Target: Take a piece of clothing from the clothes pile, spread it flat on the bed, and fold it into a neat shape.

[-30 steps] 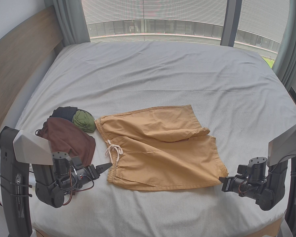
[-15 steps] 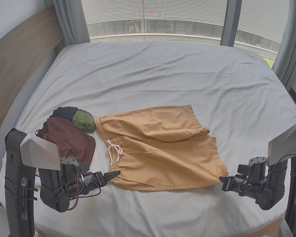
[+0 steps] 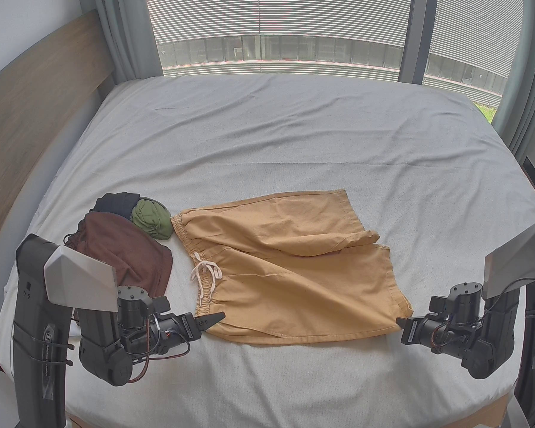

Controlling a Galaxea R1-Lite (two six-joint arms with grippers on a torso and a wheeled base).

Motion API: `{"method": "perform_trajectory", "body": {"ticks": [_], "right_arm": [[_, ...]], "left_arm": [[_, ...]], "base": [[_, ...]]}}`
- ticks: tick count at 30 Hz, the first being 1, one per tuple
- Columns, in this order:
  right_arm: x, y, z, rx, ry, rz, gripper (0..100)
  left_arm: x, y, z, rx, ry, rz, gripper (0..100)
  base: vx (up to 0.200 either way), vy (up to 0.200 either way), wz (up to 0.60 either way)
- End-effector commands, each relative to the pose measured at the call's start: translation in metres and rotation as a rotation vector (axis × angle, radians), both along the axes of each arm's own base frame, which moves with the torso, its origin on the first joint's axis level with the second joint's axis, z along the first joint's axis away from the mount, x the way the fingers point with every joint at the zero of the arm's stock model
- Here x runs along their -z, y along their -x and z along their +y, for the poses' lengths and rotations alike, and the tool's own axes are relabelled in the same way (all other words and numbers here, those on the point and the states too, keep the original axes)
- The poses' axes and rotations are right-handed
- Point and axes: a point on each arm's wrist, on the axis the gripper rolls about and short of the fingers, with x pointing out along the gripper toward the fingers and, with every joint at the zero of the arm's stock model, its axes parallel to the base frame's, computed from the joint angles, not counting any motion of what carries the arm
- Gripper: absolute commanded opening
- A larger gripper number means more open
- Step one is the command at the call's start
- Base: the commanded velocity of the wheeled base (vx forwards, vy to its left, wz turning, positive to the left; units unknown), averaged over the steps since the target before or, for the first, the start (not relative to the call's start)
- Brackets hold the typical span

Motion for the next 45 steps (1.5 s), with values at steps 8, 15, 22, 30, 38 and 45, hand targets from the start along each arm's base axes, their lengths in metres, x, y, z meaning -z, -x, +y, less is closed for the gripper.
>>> {"method": "perform_trajectory", "body": {"ticks": [8,15,22,30,38,45], "right_arm": [[0.001,0.000,-0.001,0.003,0.001,0.005,0],[0.007,0.010,-0.003,-0.001,0.014,0.057,0],[0.009,0.020,-0.001,-0.008,0.042,0.090,0],[0.010,0.037,0.005,-0.042,0.069,0.148,0],[0.014,0.039,0.004,-0.025,0.088,0.164,0],[0.015,0.039,0.004,-0.028,0.090,0.171,0]], "left_arm": [[0.002,-0.001,-0.001,0.000,-0.001,-0.002,0],[-0.010,0.010,0.021,-0.046,-0.007,0.018,0],[-0.039,0.046,0.037,-0.050,-0.033,0.037,0],[-0.032,0.061,0.047,-0.016,-0.129,0.048,0],[-0.018,0.059,0.051,-0.016,-0.156,0.080,0],[-0.017,0.058,0.054,-0.023,-0.158,0.076,0]], "base": [[0.000,0.000,0.00],[0.000,0.000,0.00],[0.000,0.000,0.00],[0.000,0.000,0.00],[0.000,0.000,0.00],[0.000,0.000,0.00]]}}
